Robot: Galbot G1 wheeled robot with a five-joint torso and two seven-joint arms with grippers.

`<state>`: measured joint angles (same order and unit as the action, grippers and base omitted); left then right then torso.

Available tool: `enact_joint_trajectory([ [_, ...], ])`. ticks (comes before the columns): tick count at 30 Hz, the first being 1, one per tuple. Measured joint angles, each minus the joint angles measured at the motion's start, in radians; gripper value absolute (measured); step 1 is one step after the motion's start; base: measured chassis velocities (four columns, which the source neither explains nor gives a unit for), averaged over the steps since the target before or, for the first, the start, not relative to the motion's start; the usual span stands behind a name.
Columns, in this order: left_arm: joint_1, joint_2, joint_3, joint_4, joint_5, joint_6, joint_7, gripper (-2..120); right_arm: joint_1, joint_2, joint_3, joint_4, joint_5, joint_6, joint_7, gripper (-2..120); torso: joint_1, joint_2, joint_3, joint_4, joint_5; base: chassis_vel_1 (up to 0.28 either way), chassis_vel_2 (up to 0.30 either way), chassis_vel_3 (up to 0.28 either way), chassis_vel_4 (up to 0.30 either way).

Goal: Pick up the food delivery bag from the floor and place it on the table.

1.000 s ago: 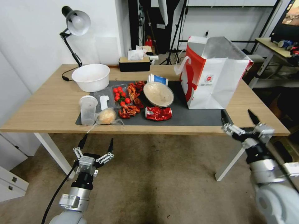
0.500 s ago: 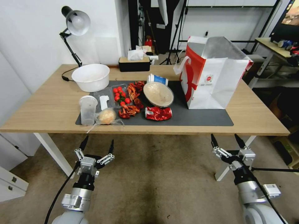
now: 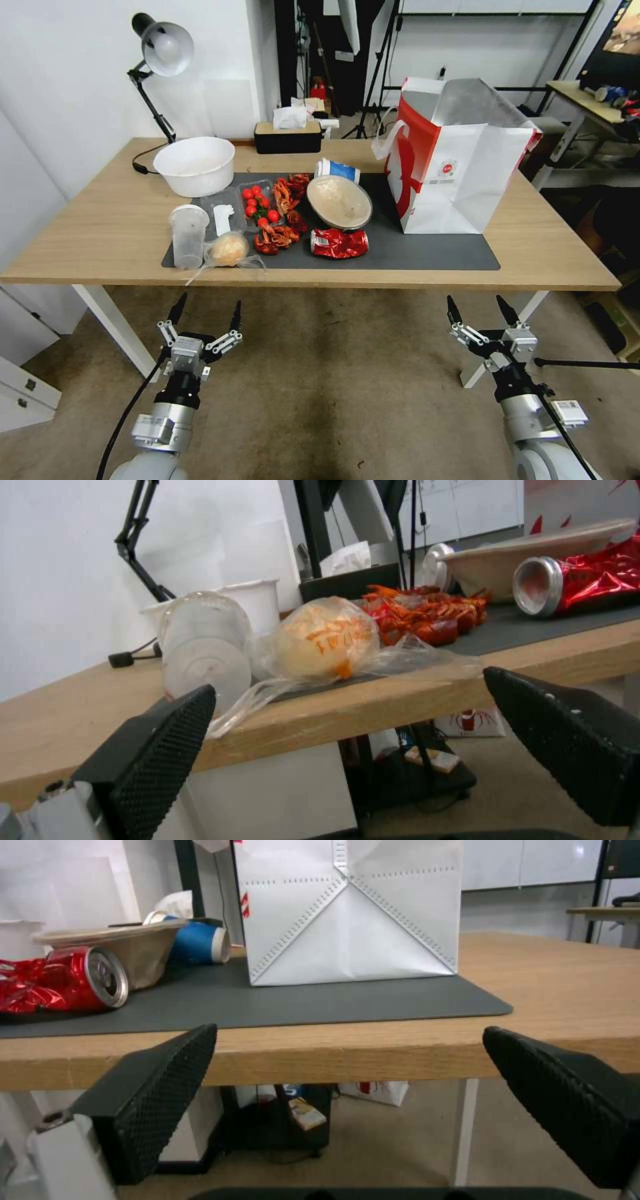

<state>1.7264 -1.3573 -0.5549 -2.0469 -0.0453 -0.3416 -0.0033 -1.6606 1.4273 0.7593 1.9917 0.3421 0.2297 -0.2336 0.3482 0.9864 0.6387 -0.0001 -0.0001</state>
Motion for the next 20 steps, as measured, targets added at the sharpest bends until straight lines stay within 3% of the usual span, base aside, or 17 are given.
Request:
enact_joint_trajectory([
  [20, -0.001, 0.001, 0.001, 0.001, -0.002, 0.002, 0.002, 100, 0.001, -0.002, -0.001, 0.001, 0.005, -0.004, 0.004, 100, 0.0, 0.0, 0.0, 0.0001, 0.0001, 0.0, 0.0, 0.0, 0.0],
])
